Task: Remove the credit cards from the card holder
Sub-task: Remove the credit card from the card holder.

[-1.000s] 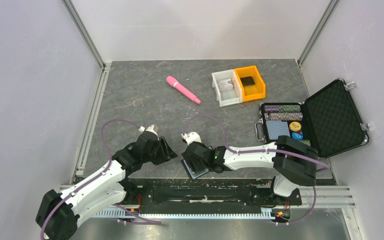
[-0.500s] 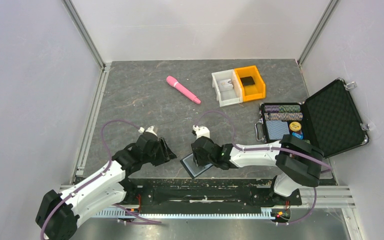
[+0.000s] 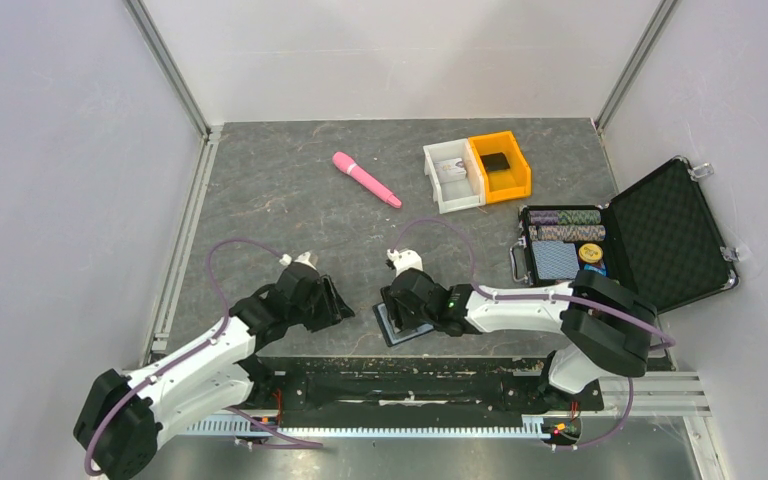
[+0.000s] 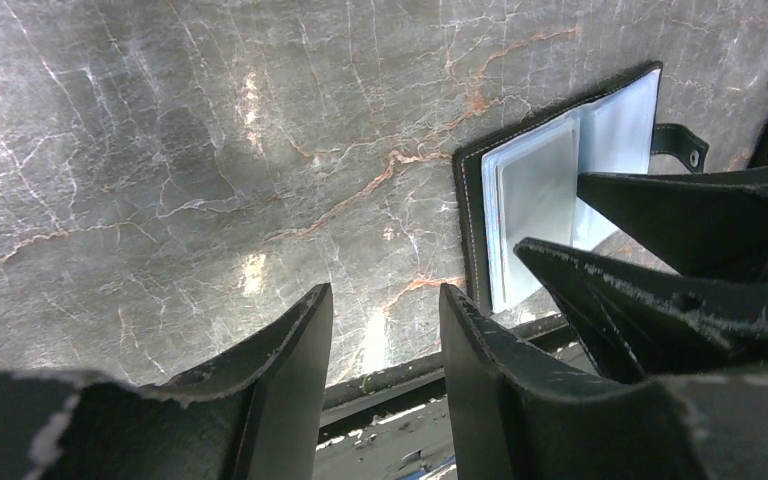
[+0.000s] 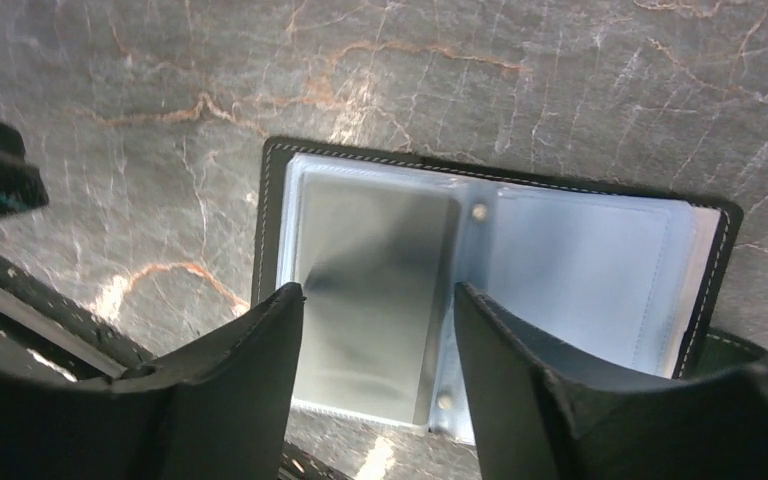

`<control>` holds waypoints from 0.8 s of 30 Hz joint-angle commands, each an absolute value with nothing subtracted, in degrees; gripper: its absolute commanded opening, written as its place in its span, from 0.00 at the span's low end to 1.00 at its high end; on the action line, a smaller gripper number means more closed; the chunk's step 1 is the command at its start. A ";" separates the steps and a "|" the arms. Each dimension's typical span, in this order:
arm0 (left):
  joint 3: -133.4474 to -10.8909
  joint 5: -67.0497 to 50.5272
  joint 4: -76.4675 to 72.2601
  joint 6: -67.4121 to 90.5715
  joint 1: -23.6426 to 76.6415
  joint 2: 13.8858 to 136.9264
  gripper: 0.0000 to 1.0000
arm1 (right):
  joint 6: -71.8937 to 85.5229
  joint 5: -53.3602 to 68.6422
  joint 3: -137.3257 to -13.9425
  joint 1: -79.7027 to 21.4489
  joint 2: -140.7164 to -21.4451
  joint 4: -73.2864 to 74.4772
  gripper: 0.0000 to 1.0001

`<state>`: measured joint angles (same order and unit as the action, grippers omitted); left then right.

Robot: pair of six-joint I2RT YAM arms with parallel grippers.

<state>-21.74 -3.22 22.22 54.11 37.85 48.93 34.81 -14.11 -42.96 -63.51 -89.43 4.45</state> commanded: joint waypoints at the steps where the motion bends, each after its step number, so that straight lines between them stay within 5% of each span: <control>1: -22.42 -0.23 21.18 52.03 37.71 47.34 0.51 | 25.91 -15.57 -42.09 -64.56 -86.25 5.56 0.63; 10: -22.90 2.04 22.85 51.72 37.71 43.65 0.52 | 24.14 -15.24 -43.15 -64.84 -87.70 6.09 0.72; 24: -22.59 2.20 23.57 51.77 37.71 42.66 0.52 | 26.84 -19.03 -44.42 -66.50 -91.66 7.90 0.68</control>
<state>-21.74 1.08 23.99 53.49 37.85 43.00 25.74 -16.45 -43.16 -66.02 -90.00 5.69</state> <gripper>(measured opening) 0.517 0.680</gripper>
